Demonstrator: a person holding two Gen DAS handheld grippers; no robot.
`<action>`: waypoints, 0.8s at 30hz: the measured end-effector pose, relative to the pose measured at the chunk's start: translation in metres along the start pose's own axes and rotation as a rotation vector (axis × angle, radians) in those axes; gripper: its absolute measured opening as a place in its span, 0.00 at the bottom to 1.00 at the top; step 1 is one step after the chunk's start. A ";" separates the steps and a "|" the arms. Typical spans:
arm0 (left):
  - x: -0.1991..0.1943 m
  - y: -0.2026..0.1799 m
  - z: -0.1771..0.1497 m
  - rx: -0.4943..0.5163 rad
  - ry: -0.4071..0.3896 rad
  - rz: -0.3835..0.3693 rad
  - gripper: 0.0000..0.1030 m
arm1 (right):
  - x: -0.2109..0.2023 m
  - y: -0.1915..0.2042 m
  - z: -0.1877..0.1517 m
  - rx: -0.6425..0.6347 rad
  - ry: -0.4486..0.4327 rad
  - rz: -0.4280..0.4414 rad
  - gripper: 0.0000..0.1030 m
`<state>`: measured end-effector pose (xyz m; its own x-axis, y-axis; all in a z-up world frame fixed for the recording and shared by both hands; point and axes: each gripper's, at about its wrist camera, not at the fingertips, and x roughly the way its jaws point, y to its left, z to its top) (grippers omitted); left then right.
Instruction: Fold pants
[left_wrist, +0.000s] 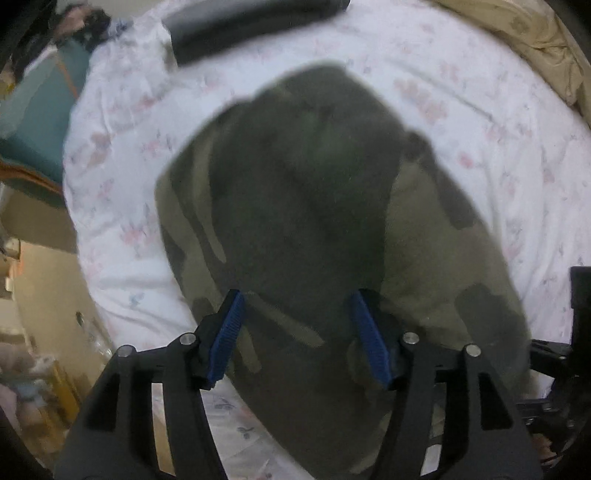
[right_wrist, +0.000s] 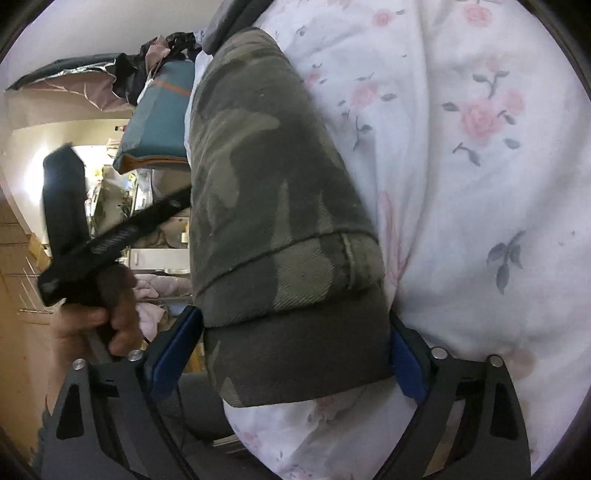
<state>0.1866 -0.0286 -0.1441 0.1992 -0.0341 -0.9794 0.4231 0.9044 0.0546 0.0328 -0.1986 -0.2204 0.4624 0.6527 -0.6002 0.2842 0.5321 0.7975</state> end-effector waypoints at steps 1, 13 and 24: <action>0.005 0.006 0.000 -0.027 0.021 -0.012 0.57 | -0.002 0.002 -0.001 0.007 -0.011 0.004 0.86; 0.023 0.021 0.001 -0.043 0.091 -0.003 0.59 | -0.044 0.012 0.030 -0.047 -0.105 0.026 0.80; 0.023 0.011 0.003 -0.047 0.086 0.020 0.65 | 0.010 -0.007 0.039 -0.014 0.140 0.082 0.83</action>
<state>0.1983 -0.0205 -0.1659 0.1300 0.0187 -0.9913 0.3776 0.9235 0.0669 0.0683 -0.2169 -0.2297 0.3618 0.7623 -0.5366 0.2385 0.4808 0.8438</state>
